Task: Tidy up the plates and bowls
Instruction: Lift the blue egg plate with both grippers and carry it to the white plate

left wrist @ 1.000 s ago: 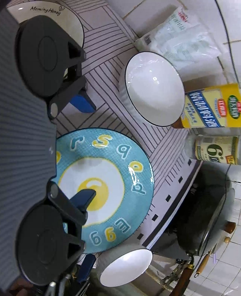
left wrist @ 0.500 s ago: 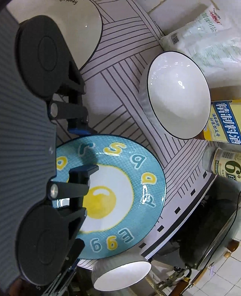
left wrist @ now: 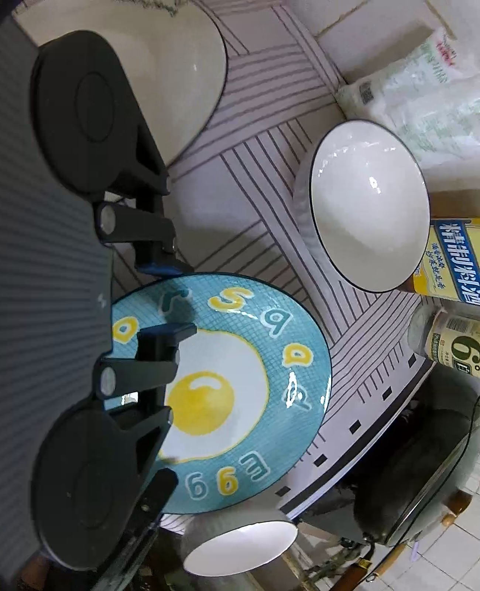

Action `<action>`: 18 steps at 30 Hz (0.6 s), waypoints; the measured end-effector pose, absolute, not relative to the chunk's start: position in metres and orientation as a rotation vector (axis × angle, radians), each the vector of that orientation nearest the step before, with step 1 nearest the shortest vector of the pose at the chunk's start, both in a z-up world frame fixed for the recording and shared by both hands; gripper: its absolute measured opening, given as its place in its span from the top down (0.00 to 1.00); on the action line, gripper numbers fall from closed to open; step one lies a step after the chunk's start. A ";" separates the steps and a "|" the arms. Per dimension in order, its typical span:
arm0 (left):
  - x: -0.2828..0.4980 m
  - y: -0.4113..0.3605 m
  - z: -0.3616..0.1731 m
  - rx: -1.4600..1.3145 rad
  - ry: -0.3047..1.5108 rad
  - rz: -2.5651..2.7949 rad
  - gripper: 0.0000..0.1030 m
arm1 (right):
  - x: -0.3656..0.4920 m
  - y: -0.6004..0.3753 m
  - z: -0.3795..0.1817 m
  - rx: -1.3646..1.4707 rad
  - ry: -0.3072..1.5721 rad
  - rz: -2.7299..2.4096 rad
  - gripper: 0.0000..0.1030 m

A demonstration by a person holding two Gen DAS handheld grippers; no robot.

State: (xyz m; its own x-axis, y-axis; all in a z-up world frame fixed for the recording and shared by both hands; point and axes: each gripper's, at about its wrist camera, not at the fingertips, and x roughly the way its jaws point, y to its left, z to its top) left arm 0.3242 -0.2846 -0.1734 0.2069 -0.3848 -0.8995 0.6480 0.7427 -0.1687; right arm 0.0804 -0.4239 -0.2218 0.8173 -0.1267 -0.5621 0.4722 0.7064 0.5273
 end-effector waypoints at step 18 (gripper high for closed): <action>0.293 -0.223 -0.110 0.231 1.114 -0.691 0.79 | 0.073 -0.394 -0.174 0.685 0.547 -0.219 0.79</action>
State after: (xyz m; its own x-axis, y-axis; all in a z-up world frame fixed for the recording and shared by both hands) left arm 0.2931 -0.2231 -0.1095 0.2603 -0.3938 -0.8816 0.6152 0.7713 -0.1630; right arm 0.0731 -0.3937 -0.1737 0.8380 -0.0160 -0.5455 0.3656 0.7585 0.5394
